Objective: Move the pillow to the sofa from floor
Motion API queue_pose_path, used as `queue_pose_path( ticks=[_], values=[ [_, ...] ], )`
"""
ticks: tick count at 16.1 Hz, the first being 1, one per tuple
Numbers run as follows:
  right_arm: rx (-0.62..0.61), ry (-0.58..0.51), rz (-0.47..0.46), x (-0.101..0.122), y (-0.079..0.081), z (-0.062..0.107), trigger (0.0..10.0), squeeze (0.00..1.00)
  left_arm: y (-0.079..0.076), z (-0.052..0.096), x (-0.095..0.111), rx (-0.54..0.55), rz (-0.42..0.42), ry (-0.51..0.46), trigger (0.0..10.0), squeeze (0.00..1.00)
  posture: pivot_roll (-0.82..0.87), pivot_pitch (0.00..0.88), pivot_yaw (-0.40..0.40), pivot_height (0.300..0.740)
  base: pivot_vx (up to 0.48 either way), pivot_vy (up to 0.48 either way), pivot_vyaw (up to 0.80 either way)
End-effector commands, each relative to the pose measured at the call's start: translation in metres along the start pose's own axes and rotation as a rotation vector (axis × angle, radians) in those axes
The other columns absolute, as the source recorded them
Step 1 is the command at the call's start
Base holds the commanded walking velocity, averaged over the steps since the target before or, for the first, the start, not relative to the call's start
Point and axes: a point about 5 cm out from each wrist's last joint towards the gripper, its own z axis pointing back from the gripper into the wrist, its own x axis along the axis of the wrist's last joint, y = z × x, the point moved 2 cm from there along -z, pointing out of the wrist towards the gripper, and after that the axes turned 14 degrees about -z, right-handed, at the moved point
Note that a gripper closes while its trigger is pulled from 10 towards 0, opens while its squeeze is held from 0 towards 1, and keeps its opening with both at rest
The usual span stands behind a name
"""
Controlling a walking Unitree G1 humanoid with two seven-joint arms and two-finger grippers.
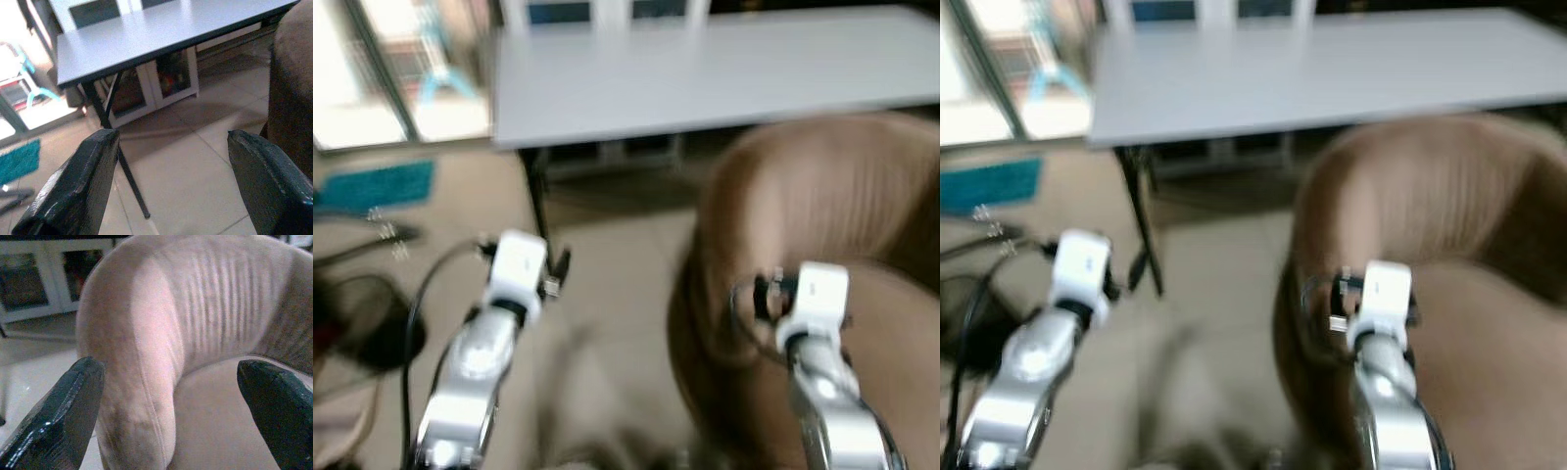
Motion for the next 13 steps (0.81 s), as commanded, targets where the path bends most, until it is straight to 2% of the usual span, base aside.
queue_pose_path(
  ticks=[1, 3, 11, 13],
  values=[
    [-0.006, 0.026, -0.001, -0.005, -0.001, 0.004, 10.0, 0.00, 0.000, -0.003, 0.004, -0.009, 0.005, -0.010, 10.0, 0.00, 0.01, 0.073, 0.033, 0.740, 0.000, 0.000, -0.80],
    [-0.019, 0.025, -0.008, -0.005, -0.003, 0.006, 10.0, 0.00, 0.000, -0.005, 0.006, -0.022, 0.005, -0.020, 10.0, 0.00, 0.01, 0.072, 0.041, 0.740, 0.000, 0.000, -0.80],
    [-0.047, 0.041, -0.023, -0.005, -0.008, 0.009, 10.0, 0.00, -0.008, -0.009, 0.005, -0.047, -0.006, -0.022, 10.0, 0.00, -0.01, 0.070, 0.042, 0.740, 0.000, 0.377, -0.80],
    [-0.058, 0.044, -0.024, -0.005, -0.009, 0.010, 10.0, 0.00, -0.013, -0.011, 0.008, -0.068, -0.036, -0.040, 10.0, 0.00, -0.01, 0.068, 0.045, 0.740, 0.000, 0.000, -0.80]
  ],
)
